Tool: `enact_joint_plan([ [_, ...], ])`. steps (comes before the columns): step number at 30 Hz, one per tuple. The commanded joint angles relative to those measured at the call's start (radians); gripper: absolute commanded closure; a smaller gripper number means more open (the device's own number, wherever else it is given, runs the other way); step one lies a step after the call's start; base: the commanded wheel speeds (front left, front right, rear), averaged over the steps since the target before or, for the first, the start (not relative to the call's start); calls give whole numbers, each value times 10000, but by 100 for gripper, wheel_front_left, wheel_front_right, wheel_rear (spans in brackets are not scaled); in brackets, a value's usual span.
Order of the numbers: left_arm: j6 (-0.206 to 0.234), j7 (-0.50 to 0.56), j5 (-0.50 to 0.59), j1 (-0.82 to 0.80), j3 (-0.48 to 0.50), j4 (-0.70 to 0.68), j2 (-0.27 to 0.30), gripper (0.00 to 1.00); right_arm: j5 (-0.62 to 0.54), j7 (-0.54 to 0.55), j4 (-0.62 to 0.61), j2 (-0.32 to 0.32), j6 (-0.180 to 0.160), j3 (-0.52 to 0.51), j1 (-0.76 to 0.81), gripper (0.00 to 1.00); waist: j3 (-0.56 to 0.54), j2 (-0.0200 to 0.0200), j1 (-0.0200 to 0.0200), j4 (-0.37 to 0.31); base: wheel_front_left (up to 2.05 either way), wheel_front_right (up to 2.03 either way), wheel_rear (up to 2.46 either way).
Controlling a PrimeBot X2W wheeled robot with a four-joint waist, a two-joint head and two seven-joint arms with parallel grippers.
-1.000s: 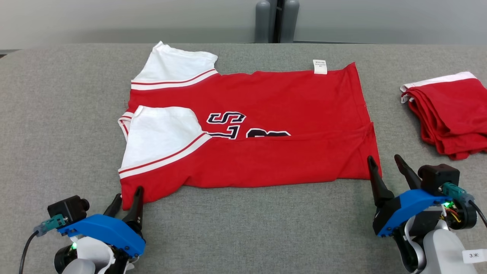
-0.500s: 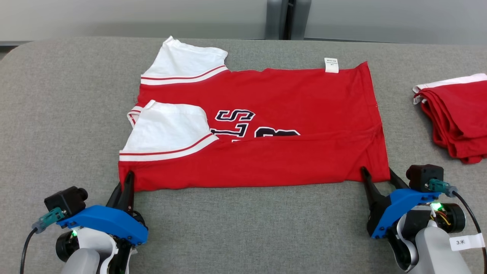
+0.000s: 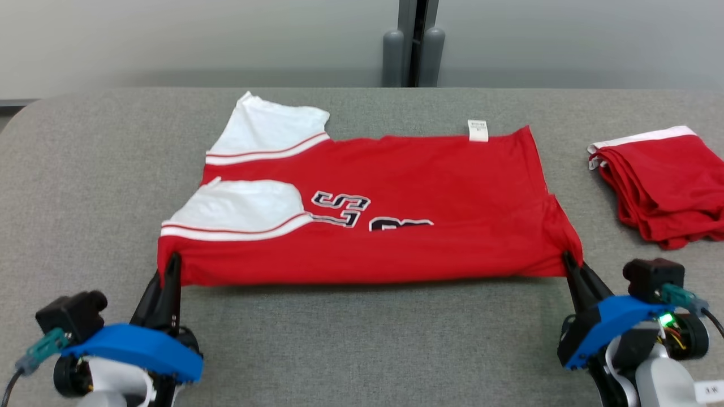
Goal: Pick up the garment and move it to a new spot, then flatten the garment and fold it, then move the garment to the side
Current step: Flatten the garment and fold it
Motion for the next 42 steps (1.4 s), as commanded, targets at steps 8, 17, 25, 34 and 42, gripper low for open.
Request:
enact_joint_plan([
  [8, 853, 834, -100, 2475, 83, -2565, 496, 100, 243, 1109, -2780, -30, -3, -221, 2538, 100, -394, 0, 0, -202, 0, 0, 0],
  [17, 1494, 1641, -364, 4084, -40, -3406, 637, 100, 562, 1804, -3311, -29, -3, -436, 4009, 100, -370, 0, 0, -357, 0, 0, 0],
  [25, 1542, 1701, -249, 3772, -138, -3191, 686, 0, 659, 1403, -2445, -26, -1, -438, 3831, 0, -243, 0, 0, -483, 0, 0, 0],
  [34, 1378, 2190, 575, 1892, 86, -3824, 1792, 0, 353, 1013, -2770, -23, -1, -375, 3053, 0, 15, 0, 0, -616, 0, 0, 0],
  [42, 305, 3680, 684, -2110, 292, -3635, 3302, 0, -230, 1123, -3361, -27, -1, 541, 1264, 0, 801, 0, 0, -981, 0, 0, 0],
])
